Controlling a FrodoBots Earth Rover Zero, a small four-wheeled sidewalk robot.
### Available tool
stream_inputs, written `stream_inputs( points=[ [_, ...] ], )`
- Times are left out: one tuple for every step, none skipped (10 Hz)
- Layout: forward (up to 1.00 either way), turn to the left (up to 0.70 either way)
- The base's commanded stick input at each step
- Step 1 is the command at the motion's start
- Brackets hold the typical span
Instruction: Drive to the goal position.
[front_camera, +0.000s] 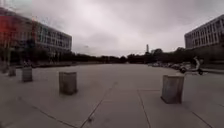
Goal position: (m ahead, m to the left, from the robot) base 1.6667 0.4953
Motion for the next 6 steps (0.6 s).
stream_inputs(
  points=[
    [0.70, 0.06],
    [0.70, 0.03],
    [0.70, -0.02],
    [0.70, -0.07],
    [0.70, -0.12],
    [0.70, -0.16]
  ],
)
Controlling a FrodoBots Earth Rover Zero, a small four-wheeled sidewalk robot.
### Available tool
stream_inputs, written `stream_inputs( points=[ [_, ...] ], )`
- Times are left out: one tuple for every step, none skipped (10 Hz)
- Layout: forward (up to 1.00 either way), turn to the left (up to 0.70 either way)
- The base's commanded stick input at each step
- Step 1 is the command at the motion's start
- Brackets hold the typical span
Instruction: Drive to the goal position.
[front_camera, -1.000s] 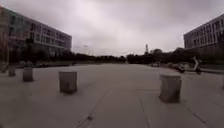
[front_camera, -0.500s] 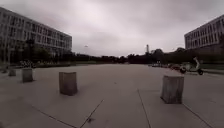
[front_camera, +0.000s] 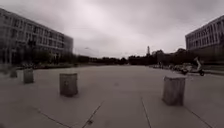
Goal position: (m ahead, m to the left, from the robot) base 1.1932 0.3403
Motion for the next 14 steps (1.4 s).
stream_inputs(
  points=[
    [0.70, -0.21],
    [0.70, -0.26],
    [0.70, -0.29],
    [0.70, -0.16],
    [0.70, -0.04],
    [0.70, 0.06],
    [0.70, 0.06],
    [0.70, 0.06],
    [0.70, 0.06],
    [0.70, 0.06],
    [0.70, 0.06],
    [0.70, 0.06],
    [0.70, 0.06],
    [0.70, 0.06]
  ],
)
